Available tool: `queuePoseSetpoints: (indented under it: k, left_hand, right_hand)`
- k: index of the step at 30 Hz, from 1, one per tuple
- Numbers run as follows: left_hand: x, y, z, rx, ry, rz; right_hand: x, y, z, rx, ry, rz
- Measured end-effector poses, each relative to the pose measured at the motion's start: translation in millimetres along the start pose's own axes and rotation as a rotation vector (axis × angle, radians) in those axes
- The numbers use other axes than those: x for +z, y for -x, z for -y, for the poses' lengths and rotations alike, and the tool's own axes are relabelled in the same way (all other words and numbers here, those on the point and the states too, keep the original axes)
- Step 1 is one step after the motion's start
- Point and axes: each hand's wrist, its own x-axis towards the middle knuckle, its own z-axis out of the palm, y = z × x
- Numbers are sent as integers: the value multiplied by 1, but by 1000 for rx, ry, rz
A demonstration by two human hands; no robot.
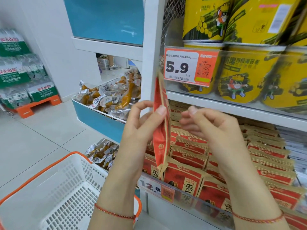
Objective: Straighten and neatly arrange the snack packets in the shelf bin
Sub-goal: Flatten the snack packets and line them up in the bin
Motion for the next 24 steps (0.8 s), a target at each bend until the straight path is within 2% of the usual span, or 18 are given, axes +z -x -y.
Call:
queuePoseSetpoints:
  k: [3,8,12,24]
  left_hand:
    - [4,3,5,-88,-103,121]
    - [8,3,6,-86,-248,205]
    - [9,2,10,-87,-287,187]
    - [15,4,7,-125,-259,95]
  right_hand:
    - [-1,3,10,-67,-175,-95]
    - [-1,2,8,-59,-205,-97]
    - [-4,-1,4,-7,-221,-60]
    - [-7,-2,1,-36,-207,1]
